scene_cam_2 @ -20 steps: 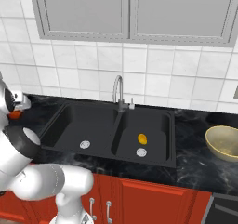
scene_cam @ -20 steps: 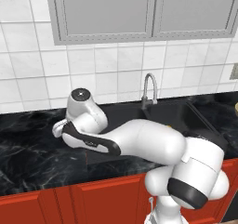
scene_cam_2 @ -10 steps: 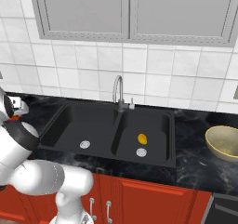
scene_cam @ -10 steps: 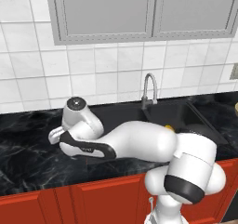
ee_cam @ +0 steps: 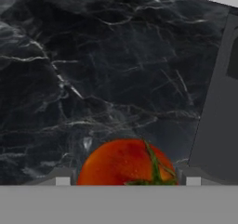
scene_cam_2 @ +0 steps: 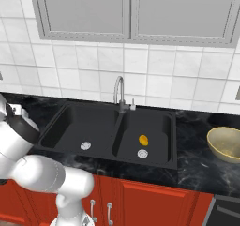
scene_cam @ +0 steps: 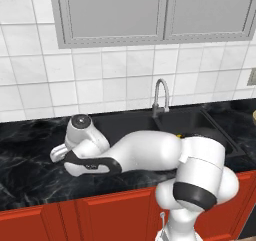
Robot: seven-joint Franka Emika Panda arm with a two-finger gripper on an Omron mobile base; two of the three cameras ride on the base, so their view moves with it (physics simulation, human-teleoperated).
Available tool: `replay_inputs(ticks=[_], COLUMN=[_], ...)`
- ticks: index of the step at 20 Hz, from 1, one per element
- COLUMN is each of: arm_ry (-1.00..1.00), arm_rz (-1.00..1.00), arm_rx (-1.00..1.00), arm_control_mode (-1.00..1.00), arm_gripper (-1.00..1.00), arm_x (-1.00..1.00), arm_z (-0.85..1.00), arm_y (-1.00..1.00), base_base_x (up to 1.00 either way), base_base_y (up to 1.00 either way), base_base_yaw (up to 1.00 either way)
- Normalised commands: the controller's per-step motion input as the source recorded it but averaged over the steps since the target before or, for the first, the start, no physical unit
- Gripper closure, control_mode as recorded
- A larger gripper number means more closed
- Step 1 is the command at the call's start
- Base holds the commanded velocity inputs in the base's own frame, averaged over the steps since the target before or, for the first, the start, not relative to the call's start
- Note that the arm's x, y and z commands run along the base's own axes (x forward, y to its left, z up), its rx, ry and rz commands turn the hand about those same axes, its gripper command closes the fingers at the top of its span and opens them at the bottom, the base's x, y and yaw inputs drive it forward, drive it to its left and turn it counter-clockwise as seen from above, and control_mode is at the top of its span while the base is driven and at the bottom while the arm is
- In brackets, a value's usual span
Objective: Remove the mango and tomato from the sink. Then move the bowl and cup from the counter to the sink for washing.
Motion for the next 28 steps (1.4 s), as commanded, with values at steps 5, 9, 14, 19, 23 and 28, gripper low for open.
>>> replay_inputs(ticks=[5, 9, 14, 19, 23, 28], arm_ry=[0.01, 0.03, 0.03, 0.01, 0.0, 0.0], arm_rz=[0.0, 0.0, 0.0, 0.0, 0.0, 0.0], arm_rx=[0.01, 0.0, 0.0, 0.0, 0.0, 0.0], arm_control_mode=[-1.0, -1.0, -1.0, -1.0, -1.0, -1.0], arm_gripper=[1.0, 1.0, 1.0, 1.0, 1.0, 1.0], arm_x=[0.0, 0.0, 0.0, 0.0, 0.0, 0.0], arm_z=[-0.29, -0.27, -0.28, -0.27, -0.26, -0.26], arm_y=[0.09, 0.09, 0.11, 0.12, 0.12, 0.1], base_base_x=[0.0, 0.0, 0.0, 0.0, 0.0, 0.0], base_base_y=[0.0, 0.0, 0.0, 0.0, 0.0, 0.0], base_base_yaw=[0.0, 0.0, 0.0, 0.0, 0.0, 0.0])
